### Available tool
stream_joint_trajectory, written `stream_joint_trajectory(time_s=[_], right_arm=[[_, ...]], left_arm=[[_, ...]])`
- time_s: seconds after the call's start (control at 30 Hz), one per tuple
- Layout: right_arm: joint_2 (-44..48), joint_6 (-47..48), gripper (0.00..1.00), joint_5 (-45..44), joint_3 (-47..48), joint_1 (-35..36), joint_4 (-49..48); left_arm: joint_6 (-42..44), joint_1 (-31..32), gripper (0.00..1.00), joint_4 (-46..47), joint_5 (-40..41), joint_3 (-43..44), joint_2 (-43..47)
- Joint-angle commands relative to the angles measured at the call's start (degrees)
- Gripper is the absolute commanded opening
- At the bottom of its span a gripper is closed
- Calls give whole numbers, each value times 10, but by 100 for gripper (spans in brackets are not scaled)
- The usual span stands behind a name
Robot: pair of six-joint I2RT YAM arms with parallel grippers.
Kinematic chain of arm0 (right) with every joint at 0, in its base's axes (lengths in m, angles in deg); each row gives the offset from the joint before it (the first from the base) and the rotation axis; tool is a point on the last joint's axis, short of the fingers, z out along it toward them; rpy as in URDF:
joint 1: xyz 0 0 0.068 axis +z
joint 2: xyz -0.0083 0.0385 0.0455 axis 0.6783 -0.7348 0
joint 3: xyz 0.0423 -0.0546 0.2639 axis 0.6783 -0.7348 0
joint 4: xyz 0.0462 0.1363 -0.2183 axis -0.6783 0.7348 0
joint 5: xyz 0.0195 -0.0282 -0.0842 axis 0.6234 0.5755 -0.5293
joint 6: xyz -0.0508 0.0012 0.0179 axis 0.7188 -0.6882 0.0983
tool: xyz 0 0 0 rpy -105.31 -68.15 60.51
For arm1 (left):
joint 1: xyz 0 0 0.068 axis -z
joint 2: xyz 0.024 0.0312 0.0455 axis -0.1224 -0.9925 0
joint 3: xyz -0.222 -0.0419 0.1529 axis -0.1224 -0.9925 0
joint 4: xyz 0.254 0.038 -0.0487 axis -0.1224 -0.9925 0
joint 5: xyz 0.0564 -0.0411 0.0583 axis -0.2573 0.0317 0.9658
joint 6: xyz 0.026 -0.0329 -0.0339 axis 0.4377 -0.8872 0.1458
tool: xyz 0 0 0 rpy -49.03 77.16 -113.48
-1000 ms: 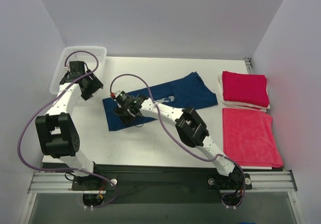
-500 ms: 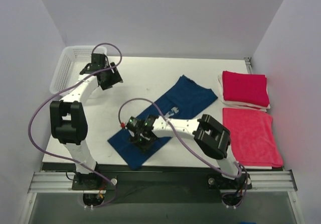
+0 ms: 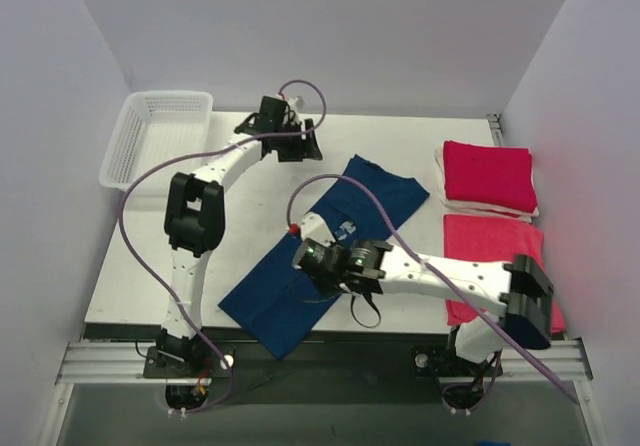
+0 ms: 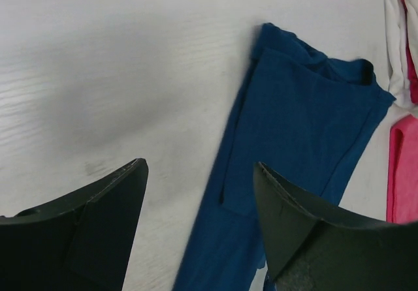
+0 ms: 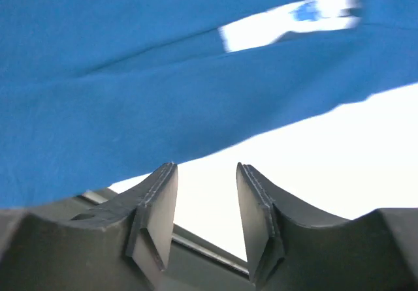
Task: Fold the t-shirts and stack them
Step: Rotate the tshirt 90 degrees
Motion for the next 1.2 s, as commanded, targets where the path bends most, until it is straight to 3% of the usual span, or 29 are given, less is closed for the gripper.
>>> stream_joint_trajectory(time_s=[0.0, 0.2, 0.33, 0.5, 0.6, 0.87, 1.07, 1.17], right_arm=[[99, -91, 42, -159, -48, -9, 28], [230, -178, 47, -222, -127, -45, 66], [278, -234, 48, -221, -149, -118, 119], [306, -251, 48, -226, -169, -141, 133], [305, -255, 48, -228, -169, -148, 139], [273, -246, 48, -218, -160, -173, 140], [232, -238, 48, -212, -144, -182, 140], [190, -228, 48, -205, -133, -183, 138]], left_arm=[[37, 55, 76, -9, -45, 93, -47], [25, 130, 76, -17, -45, 179, -119], [-6, 154, 77, 26, -58, 170, -136], [-20, 165, 78, 11, -64, 223, -190], [-28, 165, 79, -19, -27, 241, -213], [-104, 133, 79, -132, 232, 262, -236], [-126, 99, 79, -115, 282, 264, -233], [-134, 66, 79, -87, 265, 280, -240]])
